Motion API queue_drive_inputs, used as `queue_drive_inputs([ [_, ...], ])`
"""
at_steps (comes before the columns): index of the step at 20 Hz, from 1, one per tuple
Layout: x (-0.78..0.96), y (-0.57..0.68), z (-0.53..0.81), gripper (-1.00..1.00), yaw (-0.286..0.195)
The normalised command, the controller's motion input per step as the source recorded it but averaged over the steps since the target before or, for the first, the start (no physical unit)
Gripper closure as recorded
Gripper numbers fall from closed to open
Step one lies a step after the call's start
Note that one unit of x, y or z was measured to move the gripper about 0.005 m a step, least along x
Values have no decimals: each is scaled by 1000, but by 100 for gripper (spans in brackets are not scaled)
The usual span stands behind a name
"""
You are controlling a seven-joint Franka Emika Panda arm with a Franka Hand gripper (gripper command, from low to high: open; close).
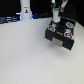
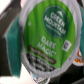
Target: Open the kcup holder, insert the kcup into the holder, and close the kcup holder
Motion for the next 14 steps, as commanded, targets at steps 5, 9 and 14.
queue_drive_inputs([
  [5,26,520,-24,100,72],
  [9,33,382,-86,100,84],
  [14,50,200,-148,100,40],
])
